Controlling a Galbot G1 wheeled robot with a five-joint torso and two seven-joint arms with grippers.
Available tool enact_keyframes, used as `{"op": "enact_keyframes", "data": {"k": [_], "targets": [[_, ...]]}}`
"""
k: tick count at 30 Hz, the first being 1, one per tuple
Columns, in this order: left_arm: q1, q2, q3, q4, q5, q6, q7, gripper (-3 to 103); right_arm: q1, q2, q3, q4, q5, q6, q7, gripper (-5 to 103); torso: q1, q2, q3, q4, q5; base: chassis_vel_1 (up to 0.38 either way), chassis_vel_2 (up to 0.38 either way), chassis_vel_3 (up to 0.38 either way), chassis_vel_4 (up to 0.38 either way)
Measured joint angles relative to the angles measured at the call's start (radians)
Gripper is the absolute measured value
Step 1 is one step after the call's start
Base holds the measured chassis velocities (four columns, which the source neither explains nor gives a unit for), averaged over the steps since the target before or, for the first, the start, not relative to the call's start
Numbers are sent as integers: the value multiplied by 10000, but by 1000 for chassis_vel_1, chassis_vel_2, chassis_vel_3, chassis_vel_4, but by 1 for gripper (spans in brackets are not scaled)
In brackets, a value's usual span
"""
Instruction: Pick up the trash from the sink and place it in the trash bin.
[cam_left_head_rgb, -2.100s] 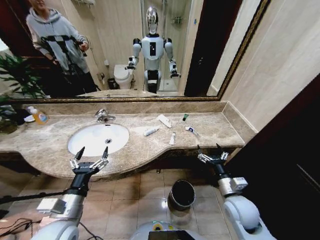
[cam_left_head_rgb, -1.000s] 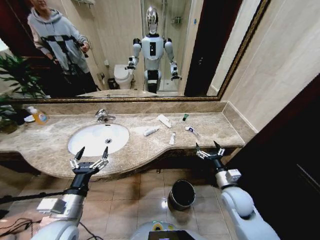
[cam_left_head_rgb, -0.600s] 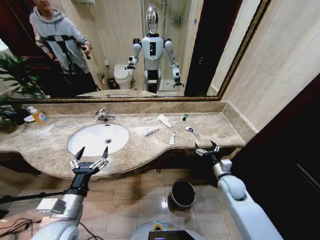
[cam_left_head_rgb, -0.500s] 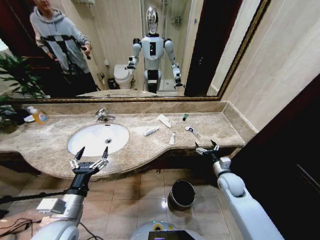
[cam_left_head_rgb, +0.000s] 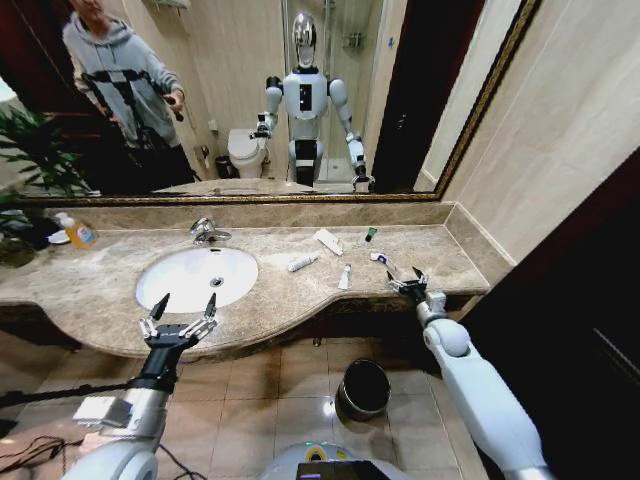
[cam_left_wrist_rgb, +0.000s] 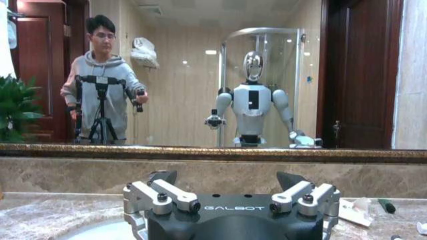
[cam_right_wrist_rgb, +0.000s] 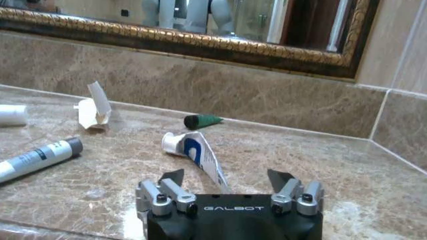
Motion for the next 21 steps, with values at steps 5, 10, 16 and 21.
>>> {"op": "enact_keyframes", "data": {"k": [5,10,16,21], "targets": [[0,0,0,1,0,0,0,100,125,32,-53,-147,-8,64,0,74,0,0,0,0,0,0,0,0,0],[0,0,0,0,0,0,0,100,154,41,-49,-182,3,70,-23,57,-1,0,0,0,0,0,0,0,0],[0,0,0,1,0,0,0,100,172,42,-44,-179,4,34,-24,41,-2,0,-1,0,0,0,0,0,0],[0,0,0,0,0,0,0,100,171,18,-33,-151,-2,12,-15,26,-2,0,-1,0,0,0,0,0,0]]}}
